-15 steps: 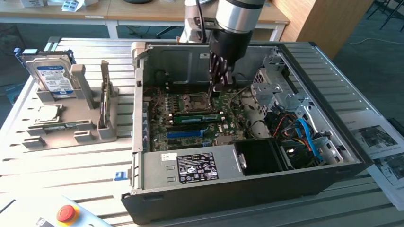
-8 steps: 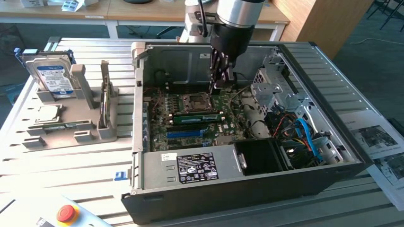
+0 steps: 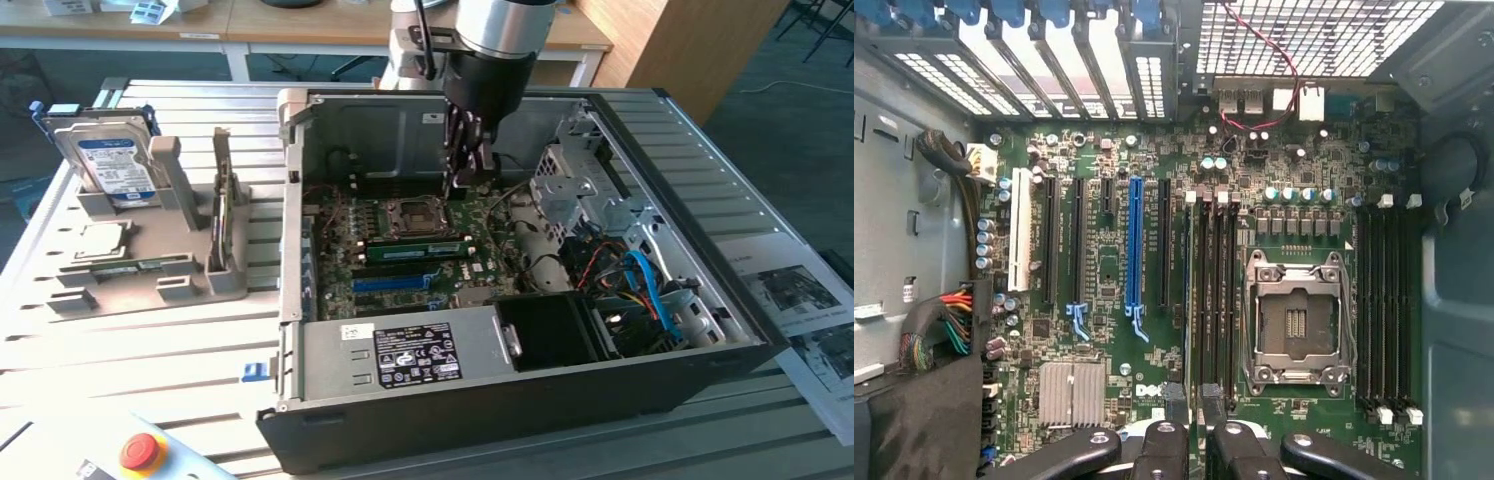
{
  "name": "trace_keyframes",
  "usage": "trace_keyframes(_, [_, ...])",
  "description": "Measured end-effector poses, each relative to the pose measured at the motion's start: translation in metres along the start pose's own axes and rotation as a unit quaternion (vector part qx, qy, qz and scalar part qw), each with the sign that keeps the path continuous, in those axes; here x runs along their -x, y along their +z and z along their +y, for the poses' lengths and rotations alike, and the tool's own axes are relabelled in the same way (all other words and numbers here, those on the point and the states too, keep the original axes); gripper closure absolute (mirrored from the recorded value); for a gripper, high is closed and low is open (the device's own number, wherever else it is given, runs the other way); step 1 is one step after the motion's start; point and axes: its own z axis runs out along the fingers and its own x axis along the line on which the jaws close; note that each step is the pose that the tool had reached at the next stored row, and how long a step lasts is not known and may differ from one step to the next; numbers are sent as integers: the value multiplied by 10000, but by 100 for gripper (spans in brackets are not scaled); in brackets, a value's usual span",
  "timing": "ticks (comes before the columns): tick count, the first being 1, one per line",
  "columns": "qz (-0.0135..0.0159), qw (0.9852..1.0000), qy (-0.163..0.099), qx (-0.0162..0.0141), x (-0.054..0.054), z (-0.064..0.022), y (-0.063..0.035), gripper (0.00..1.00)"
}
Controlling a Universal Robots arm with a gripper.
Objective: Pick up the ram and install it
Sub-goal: 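Insert the ram into the slot, then press down the ram until it locks into place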
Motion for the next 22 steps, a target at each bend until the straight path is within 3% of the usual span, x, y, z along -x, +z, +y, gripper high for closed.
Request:
trace_keyframes(4, [1,10000,1,-6,0,3,-2,81])
trace_keyframes(8, [-1,10000,1,-55,0,13,-3,81])
trace_keyframes(22, [0,10000,1,-55,0,14,-4,83])
